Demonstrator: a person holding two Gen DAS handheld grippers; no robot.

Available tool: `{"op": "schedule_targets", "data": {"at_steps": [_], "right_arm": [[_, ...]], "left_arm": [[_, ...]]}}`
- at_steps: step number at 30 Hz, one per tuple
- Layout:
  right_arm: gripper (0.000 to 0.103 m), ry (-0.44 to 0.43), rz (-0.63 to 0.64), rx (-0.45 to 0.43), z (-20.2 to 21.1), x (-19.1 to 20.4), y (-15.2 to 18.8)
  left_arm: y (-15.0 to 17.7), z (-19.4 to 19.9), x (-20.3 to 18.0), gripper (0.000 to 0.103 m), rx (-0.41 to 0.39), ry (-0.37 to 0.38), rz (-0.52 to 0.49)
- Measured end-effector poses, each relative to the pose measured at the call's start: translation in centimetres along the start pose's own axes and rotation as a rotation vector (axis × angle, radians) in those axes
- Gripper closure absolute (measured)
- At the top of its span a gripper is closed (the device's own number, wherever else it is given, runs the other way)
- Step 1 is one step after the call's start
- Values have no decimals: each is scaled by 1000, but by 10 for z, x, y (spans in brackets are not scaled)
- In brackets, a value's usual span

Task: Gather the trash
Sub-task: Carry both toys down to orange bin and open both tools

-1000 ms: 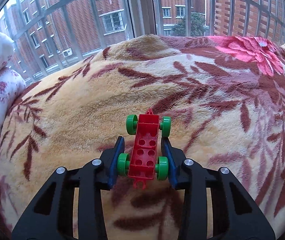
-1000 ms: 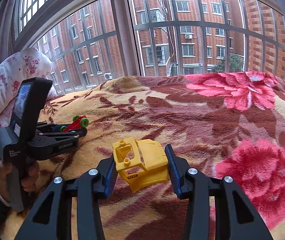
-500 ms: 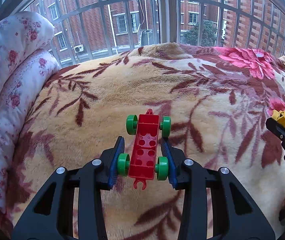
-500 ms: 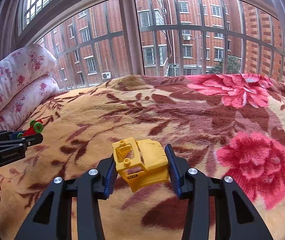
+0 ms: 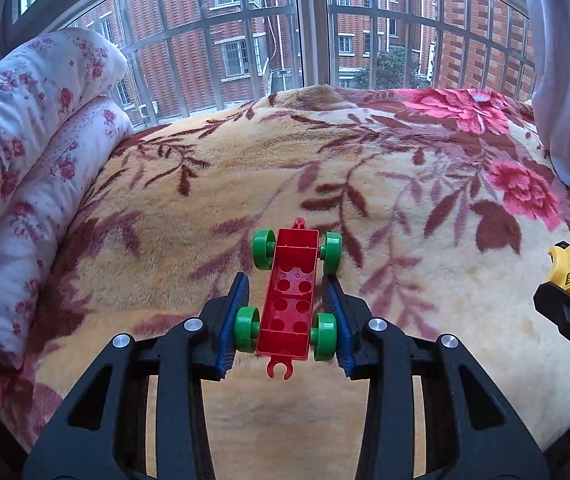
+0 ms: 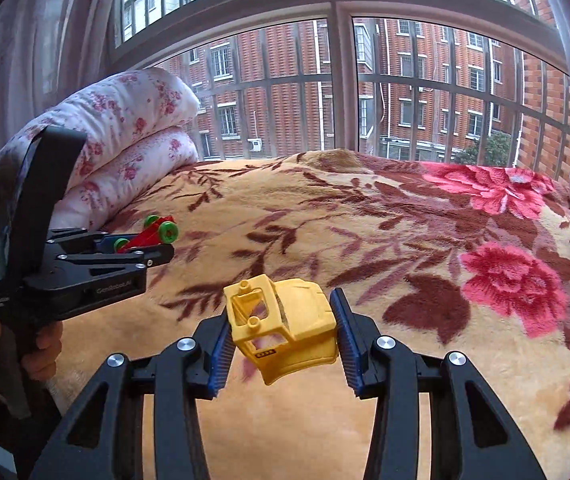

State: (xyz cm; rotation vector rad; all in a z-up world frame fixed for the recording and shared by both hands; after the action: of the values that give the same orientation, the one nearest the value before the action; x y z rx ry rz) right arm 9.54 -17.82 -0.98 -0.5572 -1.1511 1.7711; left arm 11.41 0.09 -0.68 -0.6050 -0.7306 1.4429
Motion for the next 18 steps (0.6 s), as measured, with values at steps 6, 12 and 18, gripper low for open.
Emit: {"op": "schedule_targets", "data": {"at_steps": [6, 12, 18], "right_arm": [[58, -28, 37, 2, 41, 31, 18], [58, -95, 10, 28, 69, 55, 42], [58, -146, -14, 85, 97, 75, 82]], "left_arm": [[33, 36, -1, 65, 2, 27, 2], [60, 64, -2, 65, -2, 23, -16], [99, 89, -8, 65, 27, 48, -40]]}}
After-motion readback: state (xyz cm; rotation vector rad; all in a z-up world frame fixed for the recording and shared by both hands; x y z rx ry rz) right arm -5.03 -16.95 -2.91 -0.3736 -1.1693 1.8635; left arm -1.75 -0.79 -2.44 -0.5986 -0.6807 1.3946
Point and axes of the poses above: each gripper's, at about its wrist camera, not at the fingertips, and z roughly against the way its jaws point, x to its left, y to its underside, the point moved 7 cm from there along -z, roughly the way its jaws point, and after that the axes turned 5 degrees about -x, right-handed, at the moved point
